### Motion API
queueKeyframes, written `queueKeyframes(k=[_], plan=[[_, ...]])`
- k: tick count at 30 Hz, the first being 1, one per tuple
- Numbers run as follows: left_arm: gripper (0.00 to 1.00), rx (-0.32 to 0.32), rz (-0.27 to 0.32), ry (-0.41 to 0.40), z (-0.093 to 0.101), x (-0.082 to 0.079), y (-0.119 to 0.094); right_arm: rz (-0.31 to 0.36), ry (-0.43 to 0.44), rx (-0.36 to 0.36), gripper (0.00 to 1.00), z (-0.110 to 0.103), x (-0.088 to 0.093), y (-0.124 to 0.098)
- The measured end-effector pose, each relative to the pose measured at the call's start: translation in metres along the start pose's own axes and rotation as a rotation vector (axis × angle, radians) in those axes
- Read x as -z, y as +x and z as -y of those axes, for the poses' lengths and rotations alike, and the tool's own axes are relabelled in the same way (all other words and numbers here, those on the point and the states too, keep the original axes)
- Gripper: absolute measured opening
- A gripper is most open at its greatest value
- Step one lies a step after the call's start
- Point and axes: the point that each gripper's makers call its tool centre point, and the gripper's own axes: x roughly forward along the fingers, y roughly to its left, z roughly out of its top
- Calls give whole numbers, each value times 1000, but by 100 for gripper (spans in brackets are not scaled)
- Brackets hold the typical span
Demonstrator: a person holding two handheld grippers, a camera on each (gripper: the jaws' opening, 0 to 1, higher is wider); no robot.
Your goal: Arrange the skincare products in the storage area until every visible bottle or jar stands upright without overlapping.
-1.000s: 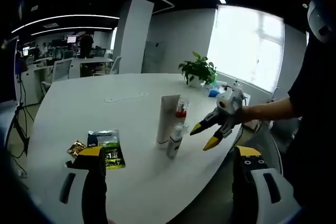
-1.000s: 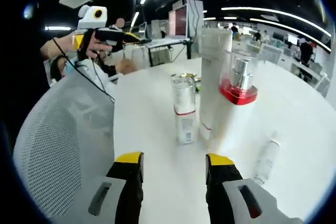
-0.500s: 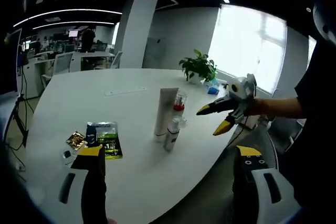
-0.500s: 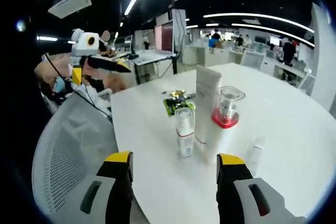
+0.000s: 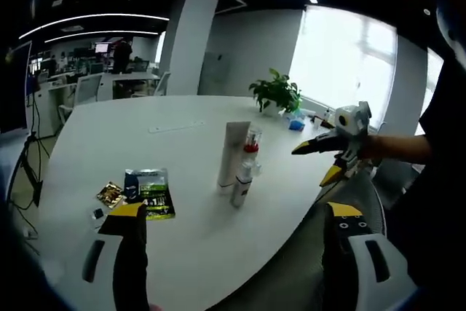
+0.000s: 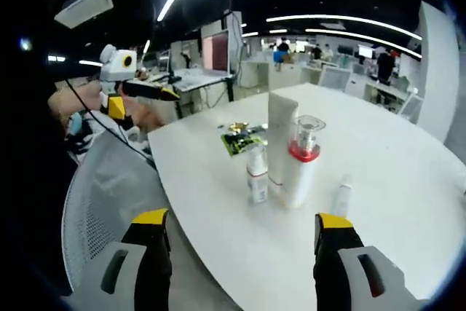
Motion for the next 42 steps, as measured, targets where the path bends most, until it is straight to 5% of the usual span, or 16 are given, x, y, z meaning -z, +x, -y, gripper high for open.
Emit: queueKeyframes(k=[15, 42], plan=[[93, 10, -7, -12, -1, 10, -11, 44, 75, 77, 99, -6, 9, -24], [92, -1, 10, -27, 2, 7, -19, 0, 152, 121, 93, 13, 26, -26]])
